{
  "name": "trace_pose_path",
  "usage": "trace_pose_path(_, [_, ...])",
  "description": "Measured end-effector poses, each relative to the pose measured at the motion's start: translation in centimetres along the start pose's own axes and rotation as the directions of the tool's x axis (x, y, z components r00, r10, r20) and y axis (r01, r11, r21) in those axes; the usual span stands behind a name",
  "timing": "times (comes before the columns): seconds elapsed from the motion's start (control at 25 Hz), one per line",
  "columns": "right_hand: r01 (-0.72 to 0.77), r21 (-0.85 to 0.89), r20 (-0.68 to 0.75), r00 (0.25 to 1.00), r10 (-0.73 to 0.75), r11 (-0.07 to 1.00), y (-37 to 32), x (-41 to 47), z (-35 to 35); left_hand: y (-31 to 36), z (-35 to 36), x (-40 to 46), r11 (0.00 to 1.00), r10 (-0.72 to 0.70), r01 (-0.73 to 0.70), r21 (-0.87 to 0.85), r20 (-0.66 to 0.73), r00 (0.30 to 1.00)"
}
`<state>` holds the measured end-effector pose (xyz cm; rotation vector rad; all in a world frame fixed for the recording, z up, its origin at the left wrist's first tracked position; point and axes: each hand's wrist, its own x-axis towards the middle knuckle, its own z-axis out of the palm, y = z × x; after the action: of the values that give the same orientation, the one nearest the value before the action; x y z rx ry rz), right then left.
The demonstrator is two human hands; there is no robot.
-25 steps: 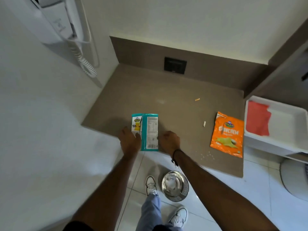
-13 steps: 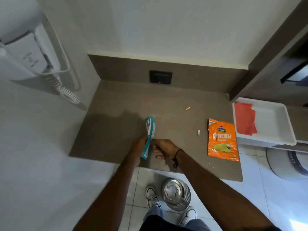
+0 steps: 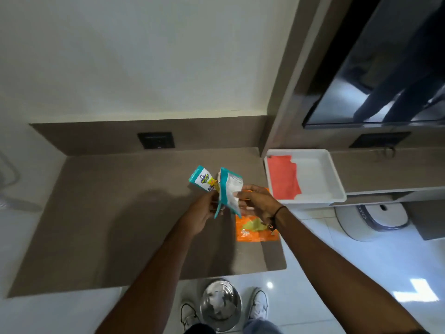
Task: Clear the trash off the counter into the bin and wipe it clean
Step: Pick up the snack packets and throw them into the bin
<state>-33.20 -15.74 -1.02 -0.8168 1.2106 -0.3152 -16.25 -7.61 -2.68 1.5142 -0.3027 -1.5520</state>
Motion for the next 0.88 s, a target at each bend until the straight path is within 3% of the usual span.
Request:
trace_pose_path(0.12, [0.002, -0.169, -0.163, 0.986, -0.030, 0.986, -0.1, 0.8, -7.6, -2.1, 4.6, 2.3, 0.955, 0.075, -0.017, 0.297, -0.187, 0.979])
trace_pose_path(0.28, [-0.063, -0.343, -0.196, 0.981, -0.006, 0.937, 2.1, 2.4, -11.1, -4.5, 7.3, 3.6, 0.637, 0.274, -0.015, 0.771, -0.209, 0.939])
trace_pose_path(0.44, [-0.022, -0.561, -0.275, 0.948, -0.161, 0.828, 4.5, 2.6, -10.4, -6.6, 8.1, 3.1, 0.457, 0.364, 0.038, 0.889, -0.226, 0.904])
trace_pose_path(0.52, [-0.031, -0.584, -0.237, 0.962, -0.134, 0.811, 5.5, 3.4, -11.9, -7.8, 10.0, 3.1, 0.494, 0.343, 0.081, 0.866, -0.280, 0.896])
trace_pose_path(0.68, [-0.111, -0.397, -0.202, 0.979, 0.031, 0.911, 5.2, 3.1, -12.8, -7.7, 10.1, 3.4, 0.791, 0.172, 0.037, 0.611, -0.281, 0.944])
trace_pose_path(0.76, [-0.120, -0.316, -0.157, 0.985, 0.073, 0.941, 5.7, 1.9, -14.1, -7.8, 10.5, 2.6, 0.818, 0.079, 0.026, 0.575, -0.156, 0.985])
trace_pose_path(0.88, [-0.106, -0.398, -0.140, 0.989, 0.054, 0.911, 7.0, -1.7, -15.6, -8.4, 10.8, 0.3, 0.742, 0.036, -0.030, 0.670, 0.004, 0.999])
